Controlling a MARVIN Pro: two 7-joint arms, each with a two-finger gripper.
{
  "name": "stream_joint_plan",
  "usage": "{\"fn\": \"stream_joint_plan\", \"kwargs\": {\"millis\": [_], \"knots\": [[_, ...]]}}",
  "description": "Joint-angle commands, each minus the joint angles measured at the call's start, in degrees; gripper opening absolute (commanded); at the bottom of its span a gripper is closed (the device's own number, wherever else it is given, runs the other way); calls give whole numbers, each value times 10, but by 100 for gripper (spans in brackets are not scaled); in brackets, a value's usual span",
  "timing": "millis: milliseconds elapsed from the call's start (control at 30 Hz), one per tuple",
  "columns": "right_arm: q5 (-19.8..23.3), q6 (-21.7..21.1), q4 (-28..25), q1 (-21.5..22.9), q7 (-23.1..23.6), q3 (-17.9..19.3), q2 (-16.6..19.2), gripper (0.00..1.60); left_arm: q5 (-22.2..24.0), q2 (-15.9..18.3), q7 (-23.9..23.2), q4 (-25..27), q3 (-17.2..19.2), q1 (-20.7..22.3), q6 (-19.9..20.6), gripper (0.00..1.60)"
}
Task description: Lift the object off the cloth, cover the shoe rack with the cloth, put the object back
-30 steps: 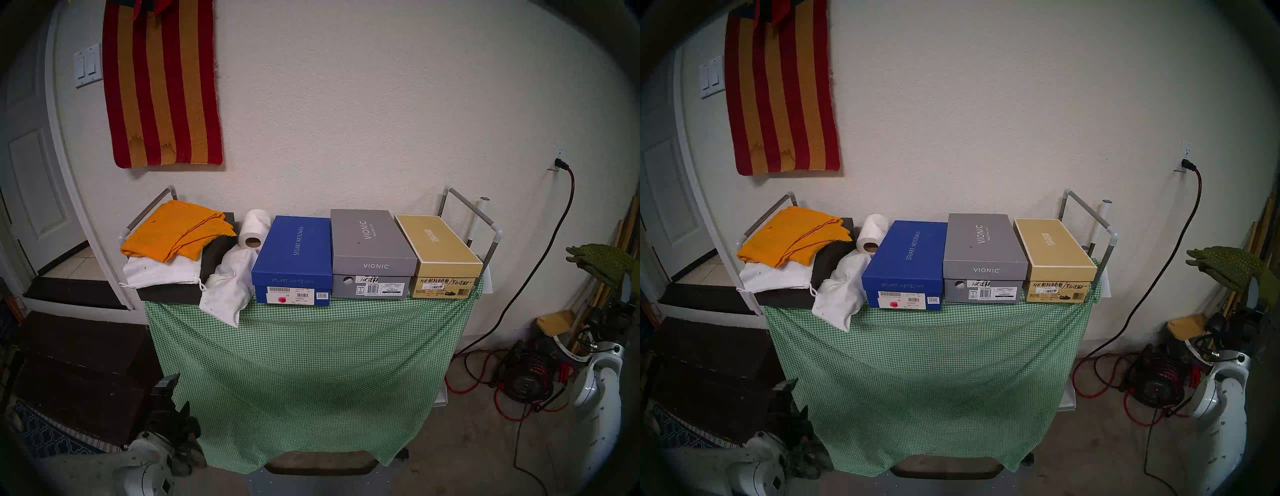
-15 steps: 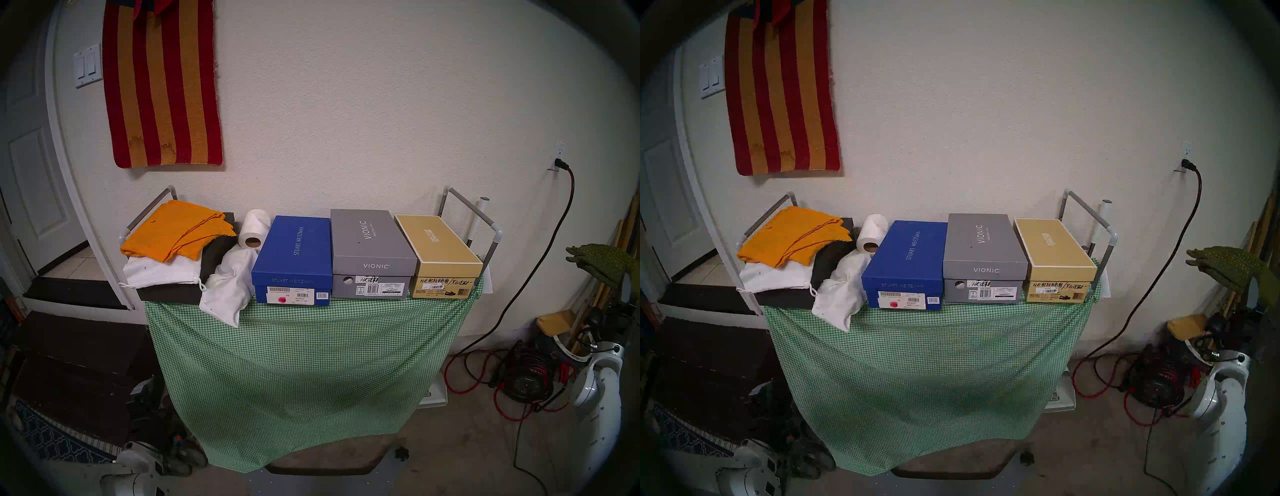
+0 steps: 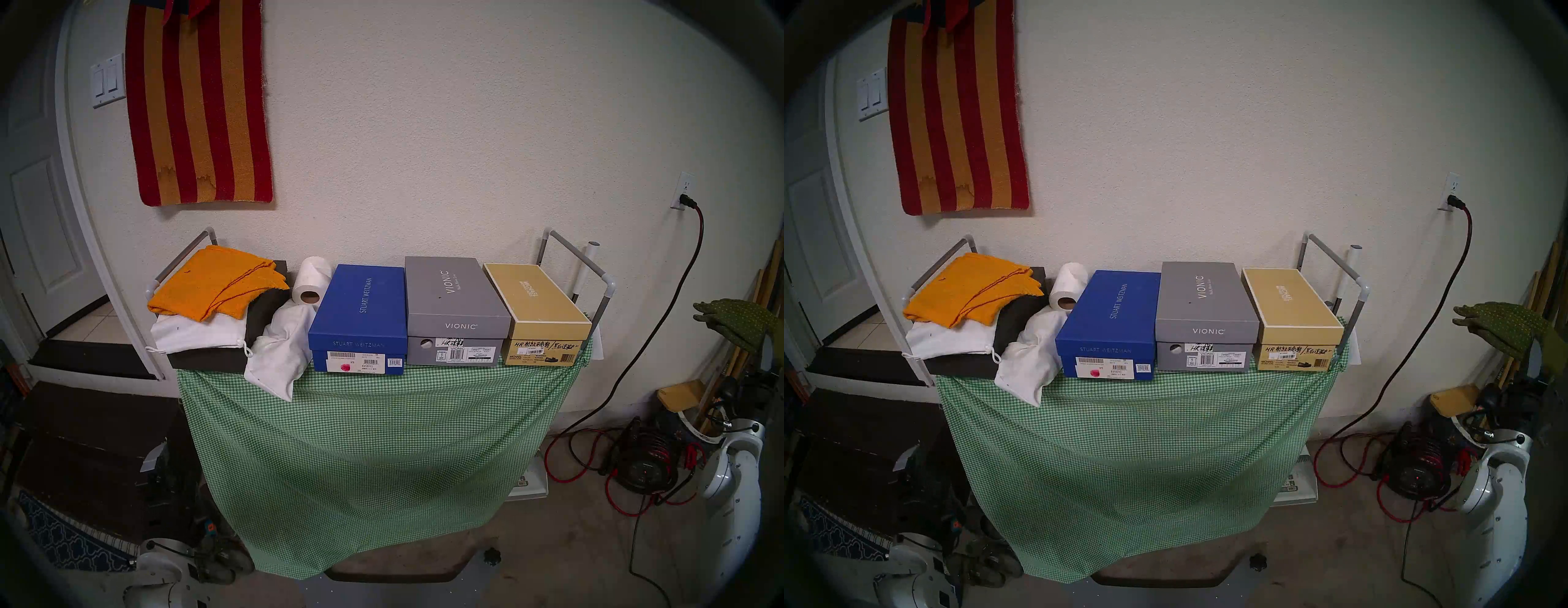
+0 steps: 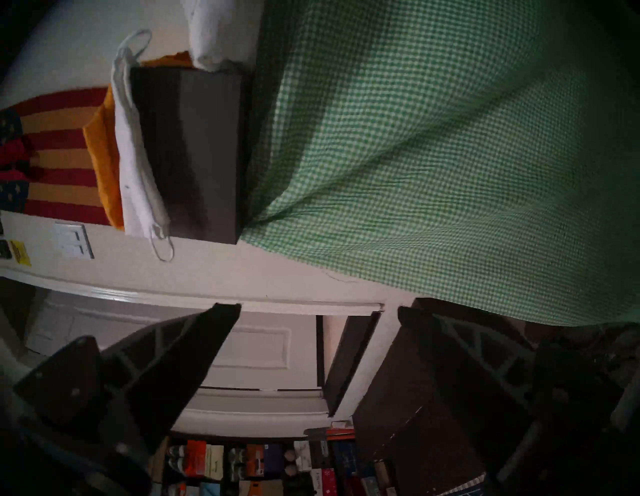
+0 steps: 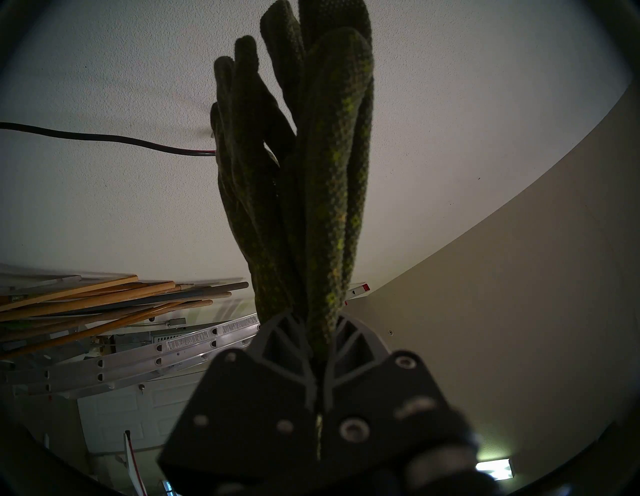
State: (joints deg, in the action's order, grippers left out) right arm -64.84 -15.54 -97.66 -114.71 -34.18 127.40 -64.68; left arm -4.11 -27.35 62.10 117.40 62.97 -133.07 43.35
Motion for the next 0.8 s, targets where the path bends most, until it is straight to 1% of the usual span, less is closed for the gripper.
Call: {"fn": "stream_joint_plan", "kwargs": {"millis": [0, 100, 133, 167, 233, 267, 300, 333, 367, 400, 500, 533, 600, 700, 767], "knots": [[-1, 1, 0, -1, 1, -1, 1, 0, -68, -38, 55, -28, -7, 24, 57, 160], [-1, 1, 0, -1, 1, -1, 0, 0, -92, -54, 25, -40, 13, 26, 74, 160], [-1, 1, 0, -1, 1, -1, 0, 0, -94, -60, 19, -47, 14, 30, 80, 160], [-1, 1, 0, -1, 1, -1, 0, 0, -105, -65, 8, -48, 20, 28, 83, 160], [-1, 1, 0, -1, 1, -1, 0, 0, -118, -74, 3, -50, 25, 26, 87, 160], [-1, 1, 0, -1, 1, -1, 1, 0, -135, -83, -11, -51, 34, 23, 90, 160], [-1, 1, 0, -1, 1, -1, 1, 0, -135, -83, -11, -51, 34, 23, 90, 160], [-1, 1, -1, -1, 1, -1, 1, 0, -155, -93, -27, -52, 45, 18, 92, 160], [-1, 1, -1, -1, 1, -1, 1, 0, -155, -93, -27, -52, 45, 18, 92, 160], [-1, 1, -1, -1, 1, -1, 1, 0, -161, -100, -19, -54, 47, 17, 91, 160], [-1, 1, -1, -1, 1, -1, 1, 0, -175, -110, -27, -55, 55, 14, 90, 160], [-1, 1, -1, -1, 1, -1, 1, 0, -176, -112, -23, -57, 56, 13, 90, 160], [0, 3, -17, -4, 0, -6, -4, 0, -192, -121, -36, -57, 65, 9, 88, 160], [2, 4, -61, -11, 8, -18, -15, 0, -193, -121, -36, -57, 64, 10, 87, 160], [-2, 8, -79, -12, -4, -28, -18, 0, -200, -123, -45, -57, 67, 9, 87, 160]]}}
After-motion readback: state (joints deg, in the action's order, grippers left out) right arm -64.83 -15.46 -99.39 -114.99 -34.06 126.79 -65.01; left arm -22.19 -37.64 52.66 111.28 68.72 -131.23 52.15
